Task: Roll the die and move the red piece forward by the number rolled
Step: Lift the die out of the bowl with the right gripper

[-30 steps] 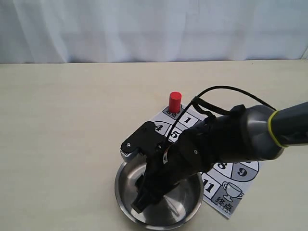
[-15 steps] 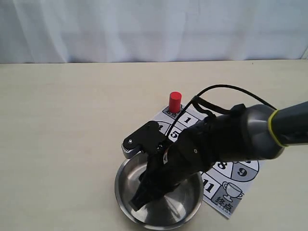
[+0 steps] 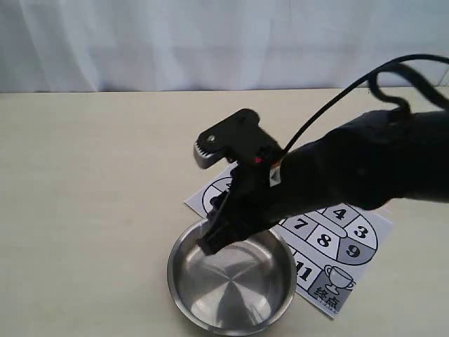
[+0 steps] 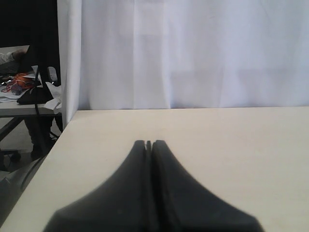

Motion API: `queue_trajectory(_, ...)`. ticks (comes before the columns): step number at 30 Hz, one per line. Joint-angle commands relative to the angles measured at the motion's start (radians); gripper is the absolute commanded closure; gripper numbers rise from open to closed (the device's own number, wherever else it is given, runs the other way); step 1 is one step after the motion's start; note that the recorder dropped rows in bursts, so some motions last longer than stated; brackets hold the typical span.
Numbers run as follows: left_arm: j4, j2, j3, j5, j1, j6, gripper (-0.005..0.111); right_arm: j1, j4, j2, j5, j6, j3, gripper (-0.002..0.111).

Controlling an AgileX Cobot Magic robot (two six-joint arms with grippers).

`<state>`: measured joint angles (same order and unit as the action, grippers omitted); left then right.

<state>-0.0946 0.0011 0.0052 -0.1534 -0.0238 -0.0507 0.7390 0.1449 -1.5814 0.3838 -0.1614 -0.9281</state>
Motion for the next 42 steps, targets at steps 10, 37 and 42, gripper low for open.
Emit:
queue_trajectory(10, 0.001, -0.001, -0.005, 0.011, 0.000, -0.002, 0.107, -0.462, -0.261, 0.044, 0.107, 0.208, -0.003, 0.104)
queue_trajectory(37, 0.001, -0.001, -0.005, 0.009, 0.000, -0.002, 0.107, -0.724, -0.386, -0.150, -0.030, 0.335, -0.003, 0.104)
queue_trajectory(42, 0.001, -0.001, -0.005, 0.009, 0.000, -0.002, 0.107, -0.655, 0.041, -0.150, -0.104, -0.028, -0.003, 0.101)
